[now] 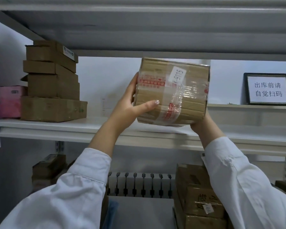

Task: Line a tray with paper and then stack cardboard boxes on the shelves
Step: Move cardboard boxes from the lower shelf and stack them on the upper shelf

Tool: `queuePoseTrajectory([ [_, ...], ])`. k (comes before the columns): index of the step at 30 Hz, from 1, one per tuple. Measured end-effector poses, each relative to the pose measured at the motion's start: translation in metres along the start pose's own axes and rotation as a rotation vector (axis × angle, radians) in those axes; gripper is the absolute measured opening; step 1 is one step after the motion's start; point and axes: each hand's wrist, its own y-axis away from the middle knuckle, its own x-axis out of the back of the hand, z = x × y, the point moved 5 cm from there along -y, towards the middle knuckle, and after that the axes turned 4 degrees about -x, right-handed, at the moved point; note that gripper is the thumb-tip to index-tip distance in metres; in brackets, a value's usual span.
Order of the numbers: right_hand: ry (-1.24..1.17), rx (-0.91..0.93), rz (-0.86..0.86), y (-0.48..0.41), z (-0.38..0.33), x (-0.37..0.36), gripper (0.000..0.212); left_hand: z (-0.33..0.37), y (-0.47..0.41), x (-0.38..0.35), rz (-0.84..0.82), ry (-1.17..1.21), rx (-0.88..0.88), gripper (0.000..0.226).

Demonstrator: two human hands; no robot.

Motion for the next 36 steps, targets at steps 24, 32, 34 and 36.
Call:
queuePoseTrajectory([
  [24,0.413,0.237,-0.29,0.016,0.04,-0.028,0.037,-0.11,0.004,0.009,0.171,-0.318,0.277,0.085],
  [32,0.699,0.317,-0.213,0.017,0.046,-0.035,0.068,-0.117,0.001,0.011,0.19,-0.381,0.34,0.078],
  [34,0.786,0.342,-0.167,0.019,0.046,-0.035,0.065,-0.118,0.001,0.009,0.195,-0.399,0.353,0.079],
  [36,0.845,0.368,-0.127,0.024,0.047,-0.036,0.061,-0.117,0.003,0.008,0.2,-0.422,0.368,0.082],
])
